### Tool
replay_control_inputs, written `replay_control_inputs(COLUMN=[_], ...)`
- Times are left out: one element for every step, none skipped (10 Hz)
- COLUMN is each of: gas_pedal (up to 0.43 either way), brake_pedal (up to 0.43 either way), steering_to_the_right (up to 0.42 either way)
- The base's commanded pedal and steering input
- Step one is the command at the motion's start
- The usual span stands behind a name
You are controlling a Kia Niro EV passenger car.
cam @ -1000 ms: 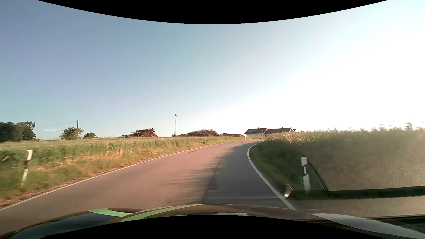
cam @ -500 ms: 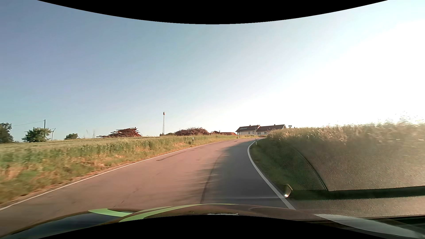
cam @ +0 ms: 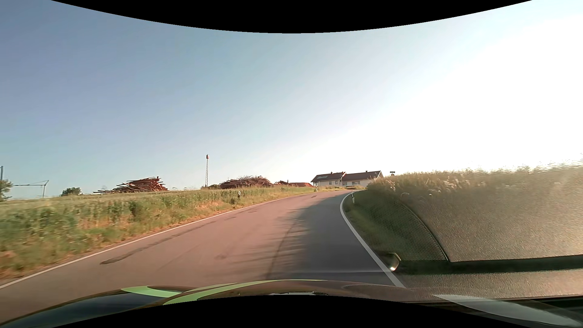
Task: Follow the waypoints while adhering to traffic rules and regulations
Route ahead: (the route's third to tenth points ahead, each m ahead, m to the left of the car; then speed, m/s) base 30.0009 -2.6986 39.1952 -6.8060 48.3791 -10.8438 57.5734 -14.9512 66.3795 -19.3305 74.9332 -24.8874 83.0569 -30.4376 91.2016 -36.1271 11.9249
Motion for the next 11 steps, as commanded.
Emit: replay_control_inputs(gas_pedal=[0.0, 0.0, 0.0, 0.0, 0.0, 0.0, 0.0, 0.0, 0.0, 0.0, 0.0], brake_pedal=[0.0, 0.0, 0.0, 0.0, 0.0, 0.0, 0.0, 0.0, 0.0, 0.0, 0.0], steering_to_the_right=[0.04, 0.04, 0.04, 0.04, 0.04, 0.042, 0.045, 0.046, 0.046, 0.047, 0.046])
